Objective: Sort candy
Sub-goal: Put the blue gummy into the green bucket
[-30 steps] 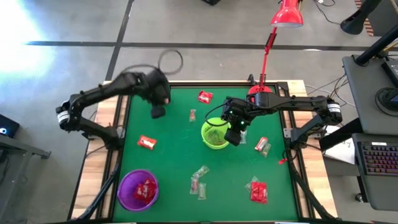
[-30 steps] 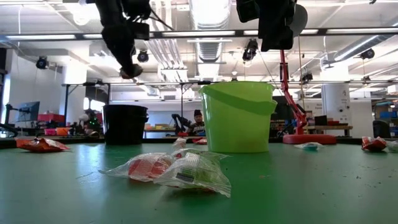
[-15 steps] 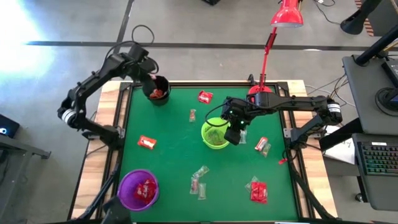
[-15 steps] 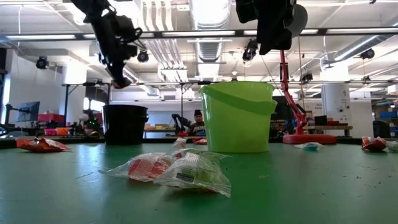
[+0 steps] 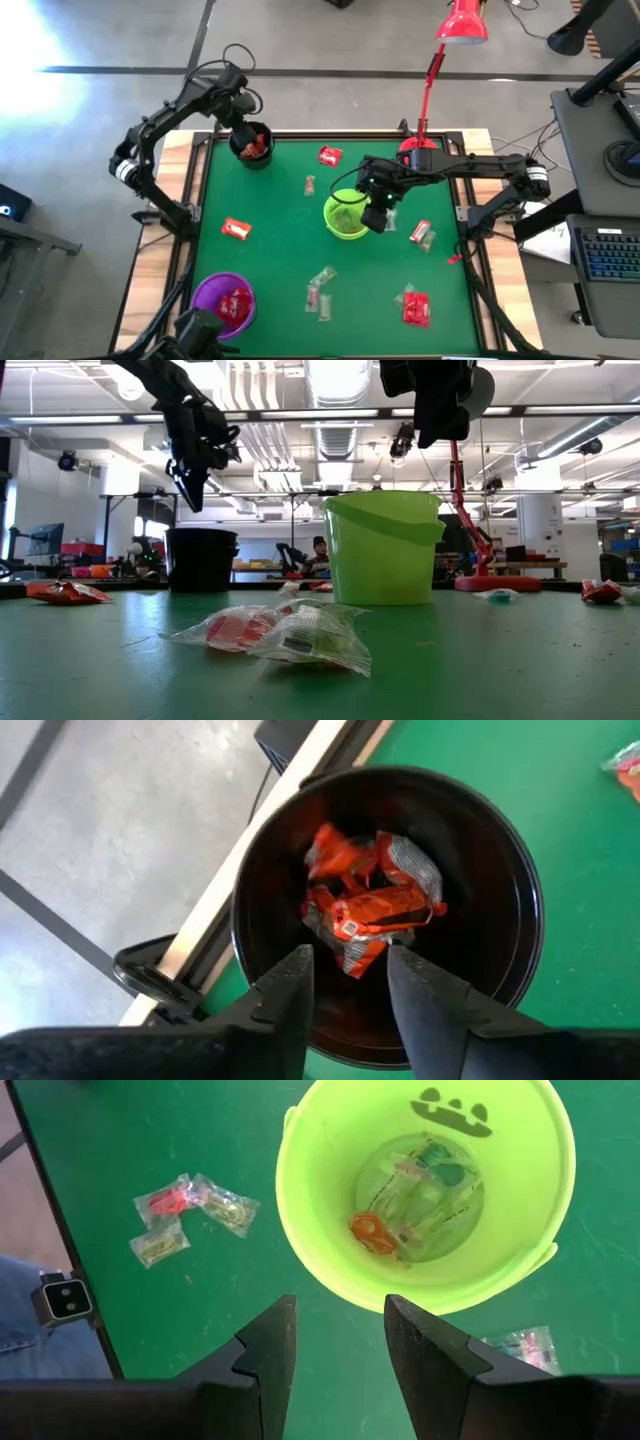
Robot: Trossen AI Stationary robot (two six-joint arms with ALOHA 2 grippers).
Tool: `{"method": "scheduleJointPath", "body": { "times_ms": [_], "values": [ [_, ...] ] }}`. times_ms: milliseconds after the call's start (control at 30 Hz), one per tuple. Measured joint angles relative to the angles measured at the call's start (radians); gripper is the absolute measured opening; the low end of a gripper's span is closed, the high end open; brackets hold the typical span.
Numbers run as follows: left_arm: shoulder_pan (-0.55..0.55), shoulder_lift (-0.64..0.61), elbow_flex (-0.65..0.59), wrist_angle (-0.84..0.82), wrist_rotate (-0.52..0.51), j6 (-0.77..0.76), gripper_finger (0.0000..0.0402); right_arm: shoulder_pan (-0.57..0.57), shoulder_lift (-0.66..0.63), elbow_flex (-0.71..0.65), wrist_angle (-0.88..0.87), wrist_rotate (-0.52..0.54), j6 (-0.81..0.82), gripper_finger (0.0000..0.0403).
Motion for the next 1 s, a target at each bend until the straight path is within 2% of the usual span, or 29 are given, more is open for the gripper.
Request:
{"method": "scheduleJointPath", "body": {
  "times_ms": [100, 333, 467, 633, 767, 1000],
  "values": [
    [-0.008, -0.013, 0.005, 0.000, 0.003, -0.001, 0.0126, 0.001, 0.000, 0.000, -0.043, 0.000, 0.002, 0.0146],
    [-0.037, -0.089, -0.009, -0.003, 0.154, -0.032, 0.0130, 0.017, 0.000, 0.000, -0.236, 0.014, 0.110, 0.0146],
    [-0.064, -0.129, -0.026, -0.009, 0.184, -0.058, 0.0130, 0.057, 0.000, -0.002, -0.309, 0.018, 0.194, 0.0146],
    [-0.103, -0.181, -0.062, -0.022, 0.185, -0.061, 0.0130, 0.129, -0.001, -0.032, -0.316, 0.087, 0.313, 0.0146],
    [-0.127, -0.230, -0.115, -0.024, 0.185, -0.070, 0.0130, 0.175, -0.002, -0.085, -0.314, 0.104, 0.385, 0.0146],
    [-0.156, -0.305, -0.210, -0.022, 0.184, -0.091, 0.0130, 0.188, -0.009, -0.220, -0.247, 0.242, 0.639, 0.0146]
  ]
}}
